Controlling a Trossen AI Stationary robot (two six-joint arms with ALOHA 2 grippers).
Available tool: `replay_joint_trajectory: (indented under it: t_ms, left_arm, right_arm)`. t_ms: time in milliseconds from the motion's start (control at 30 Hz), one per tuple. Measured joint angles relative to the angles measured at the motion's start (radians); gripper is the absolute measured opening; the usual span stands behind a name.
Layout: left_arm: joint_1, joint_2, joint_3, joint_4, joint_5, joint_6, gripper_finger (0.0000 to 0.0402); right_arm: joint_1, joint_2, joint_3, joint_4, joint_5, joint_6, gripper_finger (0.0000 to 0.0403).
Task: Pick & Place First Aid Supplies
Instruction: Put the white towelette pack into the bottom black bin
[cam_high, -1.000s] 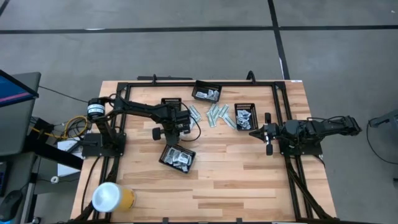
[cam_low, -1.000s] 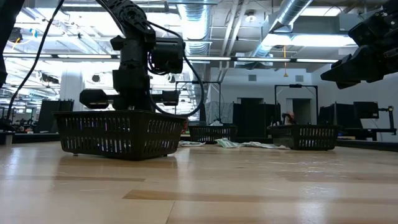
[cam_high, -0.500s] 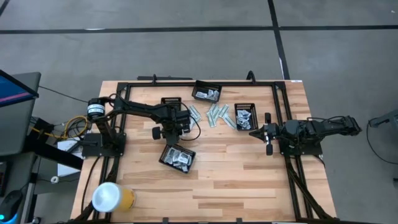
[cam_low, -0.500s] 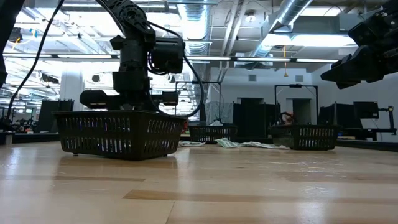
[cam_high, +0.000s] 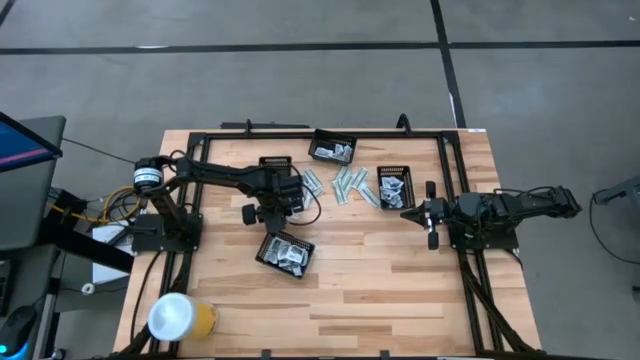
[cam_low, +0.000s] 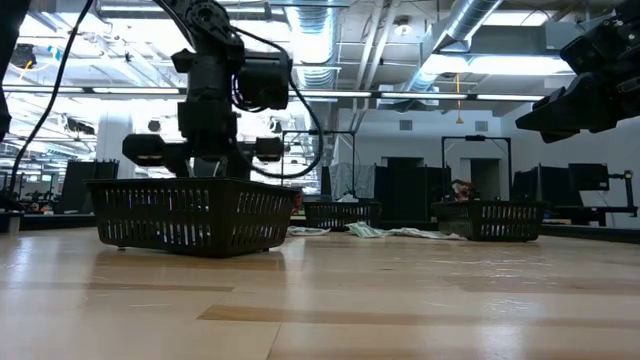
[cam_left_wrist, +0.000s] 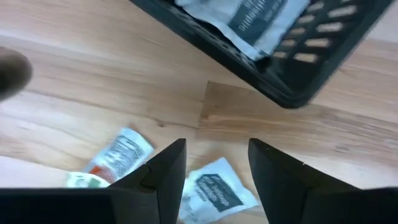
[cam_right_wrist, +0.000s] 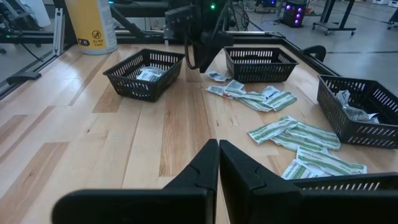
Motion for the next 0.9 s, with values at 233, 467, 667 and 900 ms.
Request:
replay_joint_trajectory:
  t_ms: [233,467,667,900]
  left_arm:
    - [0.011,0.001,-0.029,-0.001,-0.009,0.038,0.0175]
    - [0.021,0.001,-0.040,0.010,-0.020,0.050,0.0175]
    - [0.020,0.001,-0.040,0.026,-0.020,0.067,0.0175]
    - [0.020,0.001,-0.040,0.031,-0.020,0.091,0.0175]
  right_arm:
    - [0.000,0.000,0.000,0.000,0.000,0.000,0.0008]
    - [0.000,0.000,0.000,0.000,0.000,0.000,0.0008]
    - [0.000,0.000,0.000,0.000,0.000,0.000,0.0008]
    - [0.000,0.000,0.000,0.000,0.000,0.000,0.0008]
